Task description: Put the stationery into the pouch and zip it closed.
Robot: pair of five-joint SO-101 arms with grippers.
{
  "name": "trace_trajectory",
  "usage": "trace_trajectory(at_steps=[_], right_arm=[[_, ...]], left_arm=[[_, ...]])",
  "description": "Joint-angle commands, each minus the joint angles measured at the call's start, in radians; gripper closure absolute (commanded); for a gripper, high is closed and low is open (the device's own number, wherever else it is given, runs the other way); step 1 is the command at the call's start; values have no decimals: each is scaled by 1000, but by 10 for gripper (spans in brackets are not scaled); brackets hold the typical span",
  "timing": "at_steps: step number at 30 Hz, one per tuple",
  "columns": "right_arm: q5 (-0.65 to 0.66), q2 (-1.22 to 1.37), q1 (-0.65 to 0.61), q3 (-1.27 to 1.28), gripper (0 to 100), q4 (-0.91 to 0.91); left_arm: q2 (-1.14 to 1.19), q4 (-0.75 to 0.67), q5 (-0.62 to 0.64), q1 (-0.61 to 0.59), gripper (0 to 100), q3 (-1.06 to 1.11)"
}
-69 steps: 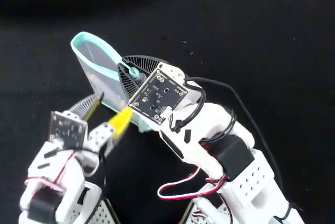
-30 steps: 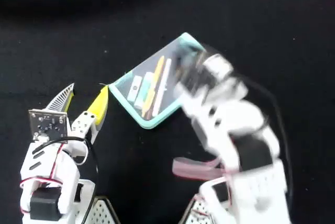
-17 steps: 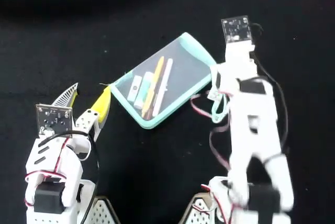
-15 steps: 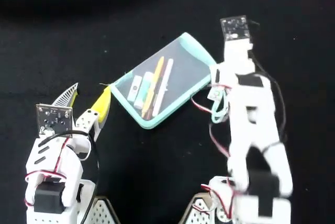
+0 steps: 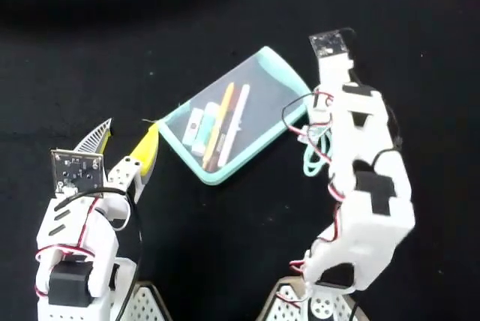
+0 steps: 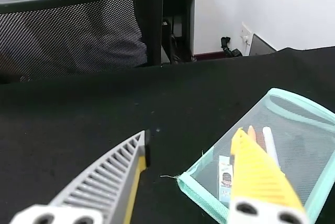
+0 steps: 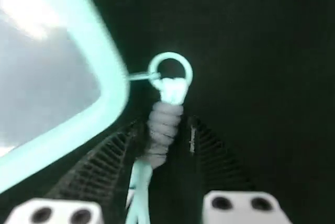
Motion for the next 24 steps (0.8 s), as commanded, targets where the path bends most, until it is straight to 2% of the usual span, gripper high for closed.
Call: trace_trajectory(at_steps=[1, 6, 8, 10, 14, 19, 24], right_arm=[[8, 67, 29, -116, 862, -18], [9, 171, 23, -199, 867, -5], [18, 182, 18, -236, 904, 31], [81, 185, 12, -259, 992, 69], [150, 134, 6, -263, 985, 129], [153, -131, -3, -165, 986, 143], [157, -587, -121, 48, 986, 141]], left_arm=[[-2, -20, 3, 8, 734, -10], [-2, -20, 2, 8, 734, -10], [-2, -20, 2, 8, 734, -10], [-2, -20, 0, 8, 734, -10], [-2, -20, 2, 12, 734, -7], [-2, -25, 3, 12, 734, -1], [0, -23, 3, 13, 734, 1]])
